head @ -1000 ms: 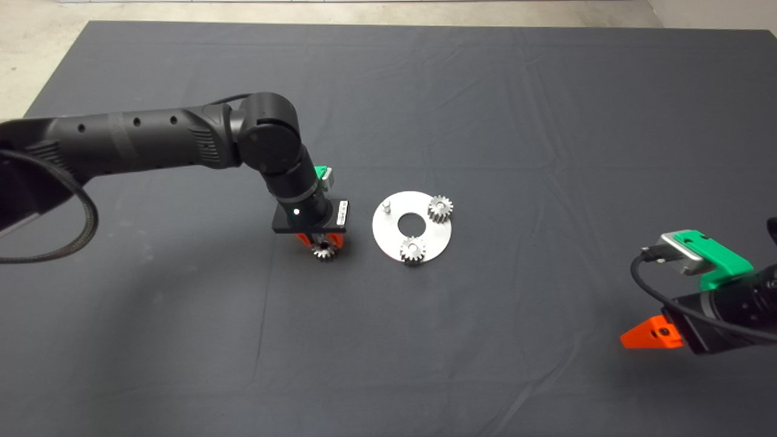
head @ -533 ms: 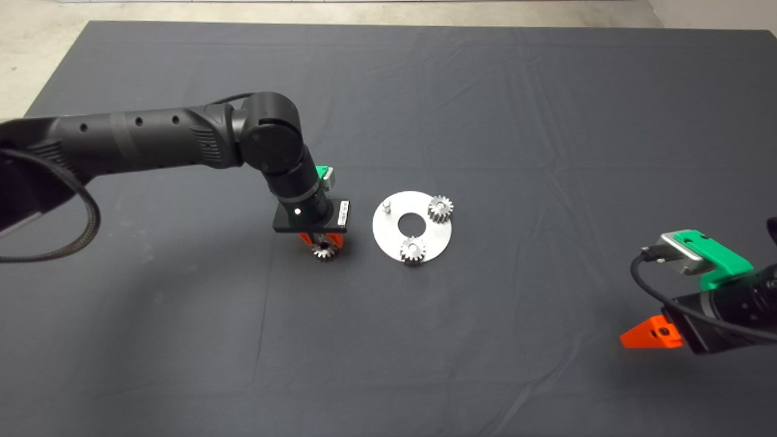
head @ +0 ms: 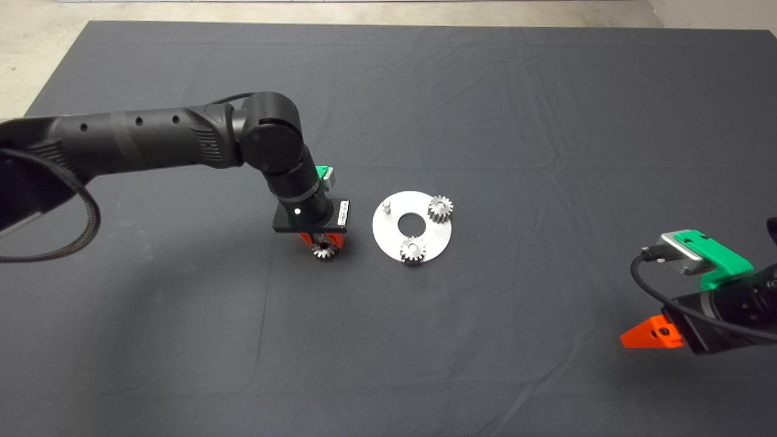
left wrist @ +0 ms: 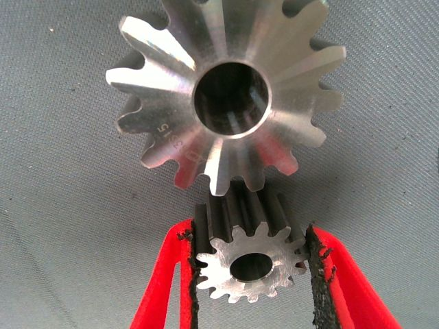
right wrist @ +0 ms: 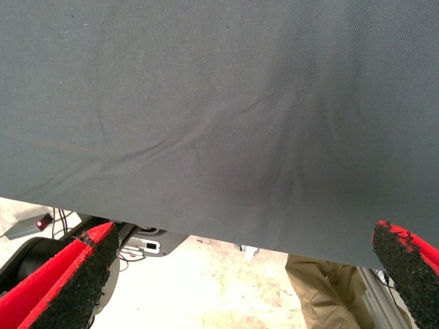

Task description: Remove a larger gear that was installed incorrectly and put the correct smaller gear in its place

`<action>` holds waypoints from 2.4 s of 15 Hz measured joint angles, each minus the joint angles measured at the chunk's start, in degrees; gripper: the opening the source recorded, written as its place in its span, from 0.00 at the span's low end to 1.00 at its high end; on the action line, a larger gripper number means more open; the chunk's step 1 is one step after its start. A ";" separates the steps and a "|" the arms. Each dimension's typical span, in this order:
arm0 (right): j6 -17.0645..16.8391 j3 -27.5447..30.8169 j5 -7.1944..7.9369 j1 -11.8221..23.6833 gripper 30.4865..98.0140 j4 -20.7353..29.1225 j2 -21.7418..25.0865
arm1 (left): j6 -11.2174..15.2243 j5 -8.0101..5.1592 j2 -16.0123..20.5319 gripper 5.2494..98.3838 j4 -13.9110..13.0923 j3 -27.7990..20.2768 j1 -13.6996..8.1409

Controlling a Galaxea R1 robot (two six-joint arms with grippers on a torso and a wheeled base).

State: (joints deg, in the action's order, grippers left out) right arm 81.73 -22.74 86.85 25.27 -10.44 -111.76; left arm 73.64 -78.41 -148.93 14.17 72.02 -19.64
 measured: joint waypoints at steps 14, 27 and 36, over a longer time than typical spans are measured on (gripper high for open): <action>-0.50 0.00 0.00 0.00 1.00 0.00 0.02 | -0.05 -1.71 -1.26 0.26 -0.20 1.24 -0.10; -0.50 0.00 0.00 0.00 1.00 0.00 0.02 | -1.23 -1.22 -1.56 0.41 -0.17 2.17 -0.04; -0.98 -0.80 0.02 0.00 1.00 0.00 0.02 | -1.23 -2.30 -1.58 0.41 -0.53 2.12 -0.06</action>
State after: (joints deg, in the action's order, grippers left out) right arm 80.75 -23.54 86.87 25.27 -10.44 -111.74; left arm 72.41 -80.71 -150.52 13.63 74.14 -19.70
